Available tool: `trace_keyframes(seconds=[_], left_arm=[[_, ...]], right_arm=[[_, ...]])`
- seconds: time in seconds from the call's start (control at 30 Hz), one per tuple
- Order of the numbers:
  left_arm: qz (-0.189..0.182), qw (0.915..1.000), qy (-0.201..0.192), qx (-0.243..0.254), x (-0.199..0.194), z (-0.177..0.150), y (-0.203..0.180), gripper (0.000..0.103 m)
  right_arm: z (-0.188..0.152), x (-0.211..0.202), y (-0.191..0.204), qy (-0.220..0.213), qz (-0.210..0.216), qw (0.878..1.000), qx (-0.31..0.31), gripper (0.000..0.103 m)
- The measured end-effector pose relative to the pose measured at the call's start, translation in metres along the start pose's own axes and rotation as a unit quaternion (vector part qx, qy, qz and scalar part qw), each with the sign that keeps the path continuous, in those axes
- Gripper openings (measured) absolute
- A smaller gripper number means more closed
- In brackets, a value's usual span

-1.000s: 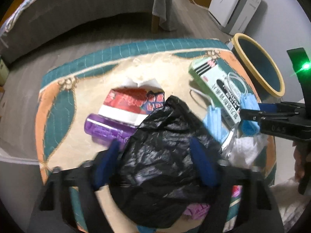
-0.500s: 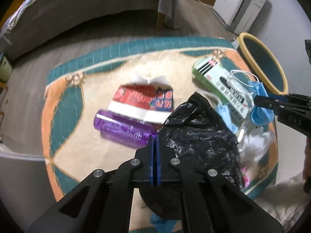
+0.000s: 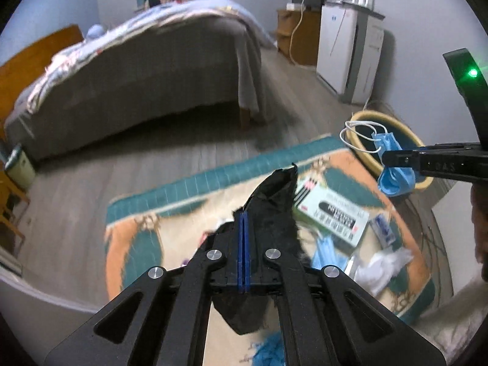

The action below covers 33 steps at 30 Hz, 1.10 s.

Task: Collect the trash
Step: 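Carry bag and mask over the bin and open both tools to drop them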

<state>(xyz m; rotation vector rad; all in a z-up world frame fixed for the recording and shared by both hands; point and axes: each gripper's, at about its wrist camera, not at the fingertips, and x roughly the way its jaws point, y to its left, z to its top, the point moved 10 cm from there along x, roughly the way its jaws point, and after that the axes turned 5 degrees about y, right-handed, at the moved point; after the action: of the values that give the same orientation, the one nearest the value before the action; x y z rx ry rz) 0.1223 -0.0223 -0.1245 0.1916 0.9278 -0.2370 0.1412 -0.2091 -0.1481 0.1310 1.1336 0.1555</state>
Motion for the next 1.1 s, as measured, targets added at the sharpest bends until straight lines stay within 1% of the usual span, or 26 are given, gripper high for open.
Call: trace_keyframes(seconds=[0.13,0.27,0.37,0.57,0.77,0.97,1.1], left_arm=[[0.009,0.9995,-0.029,0.012,-0.013,0.016,-0.005,0.001],[0.004,0.9982,-0.058,0.013,-0.029,0.034,-0.014,0.001],[0.006,0.9967,-0.078,0.023,-0.038,0.045,-0.022,0.001],[-0.009,0.9953,-0.091,0.031,-0.040,0.060,-0.046,0.001],[-0.027,0.9940,-0.098,0.041,-0.038,0.069,-0.071,0.001],[-0.046,0.9922,-0.104,0.051,-0.038,0.078,-0.097,0.001],[-0.049,0.9911,-0.109,0.059,-0.038,0.085,-0.109,0.001]], right_arm=[[0.010,-0.011,-0.005,-0.019,0.005,1.000,0.007,0.018],[0.021,-0.024,-0.017,-0.043,-0.005,0.999,0.011,0.018],[0.025,-0.030,-0.027,-0.057,-0.016,0.998,0.015,0.018],[0.028,-0.039,-0.050,-0.074,-0.040,0.996,0.015,0.018],[0.036,-0.055,-0.074,-0.097,-0.067,0.993,0.008,0.018],[0.047,-0.071,-0.103,-0.116,-0.071,0.991,0.016,0.018],[0.058,-0.080,-0.127,-0.129,-0.078,0.988,0.027,0.018]])
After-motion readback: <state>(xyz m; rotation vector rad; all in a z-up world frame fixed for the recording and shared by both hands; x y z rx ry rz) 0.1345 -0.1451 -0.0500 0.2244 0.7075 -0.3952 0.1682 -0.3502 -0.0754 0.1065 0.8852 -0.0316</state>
